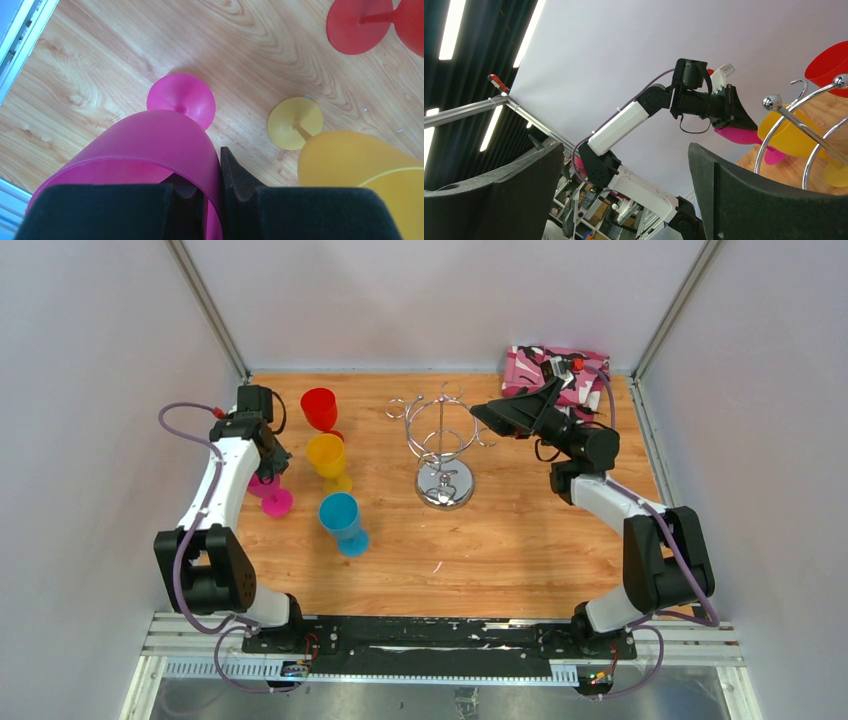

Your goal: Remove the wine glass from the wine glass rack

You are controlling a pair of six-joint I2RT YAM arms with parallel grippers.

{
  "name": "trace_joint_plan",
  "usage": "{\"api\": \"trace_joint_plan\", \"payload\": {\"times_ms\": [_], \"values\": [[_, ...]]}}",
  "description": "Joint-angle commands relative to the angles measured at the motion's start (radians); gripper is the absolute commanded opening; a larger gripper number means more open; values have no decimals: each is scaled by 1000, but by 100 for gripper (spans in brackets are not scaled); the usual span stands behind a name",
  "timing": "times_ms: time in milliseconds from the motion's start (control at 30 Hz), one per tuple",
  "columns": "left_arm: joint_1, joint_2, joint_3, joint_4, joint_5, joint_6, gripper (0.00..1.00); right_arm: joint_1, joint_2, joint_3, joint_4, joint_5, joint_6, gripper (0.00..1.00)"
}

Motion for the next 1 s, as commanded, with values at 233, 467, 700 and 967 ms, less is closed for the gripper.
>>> {"api": "trace_joint_plan", "payload": {"times_ms": [233,467,700,967], "values": [[11,26,-55,101,24,16,0,-20,17,-4,68,-27,-5,99],[14,12,-137,195,10,-2,0,-21,28,-3,68,-30,-10,99],[13,-11,-169,222,-23,2,0,-21,42,-3,68,-29,-14,99],[14,-37,-183,235,-46,5,0,-21,46,-4,68,-30,-16,99]]}}
